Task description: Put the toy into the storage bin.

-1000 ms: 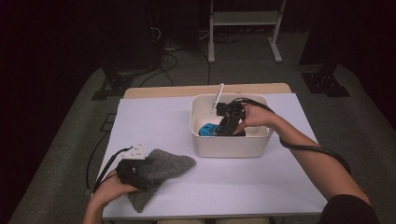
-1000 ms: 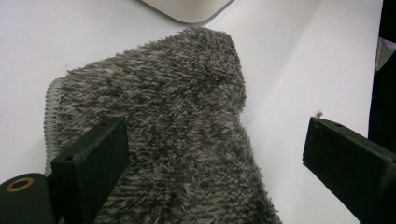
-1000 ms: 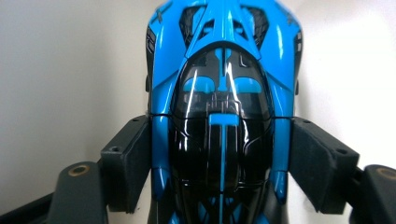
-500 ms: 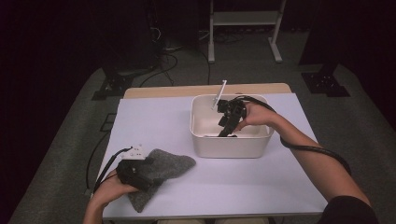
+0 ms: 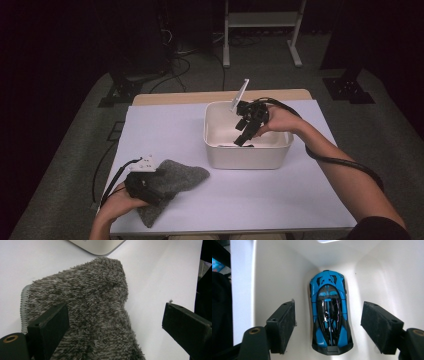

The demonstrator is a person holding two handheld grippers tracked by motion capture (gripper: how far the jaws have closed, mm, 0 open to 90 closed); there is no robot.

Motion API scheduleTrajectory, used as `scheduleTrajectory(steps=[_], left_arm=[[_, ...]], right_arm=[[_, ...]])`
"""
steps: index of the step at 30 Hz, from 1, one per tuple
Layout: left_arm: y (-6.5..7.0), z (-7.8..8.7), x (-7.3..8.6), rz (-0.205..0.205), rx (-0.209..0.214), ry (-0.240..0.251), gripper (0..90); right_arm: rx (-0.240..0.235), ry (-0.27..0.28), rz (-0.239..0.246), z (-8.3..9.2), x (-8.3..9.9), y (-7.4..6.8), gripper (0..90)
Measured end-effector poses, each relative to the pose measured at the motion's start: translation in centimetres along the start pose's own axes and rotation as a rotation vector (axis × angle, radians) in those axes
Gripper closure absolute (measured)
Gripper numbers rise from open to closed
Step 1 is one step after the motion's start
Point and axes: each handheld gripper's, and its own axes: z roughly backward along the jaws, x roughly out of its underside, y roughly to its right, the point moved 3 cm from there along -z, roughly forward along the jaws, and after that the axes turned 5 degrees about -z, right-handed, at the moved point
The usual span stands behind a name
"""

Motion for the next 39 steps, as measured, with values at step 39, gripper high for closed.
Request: scheduleTrajectory(steps=[39], left_arm=[[-0.3, -0.5, 0.1, 0.011, 0.013, 0.017, 6.6]], right_arm=[[0.130, 0.133, -0.075, 8.6, 5.5, -3.9, 26.1]])
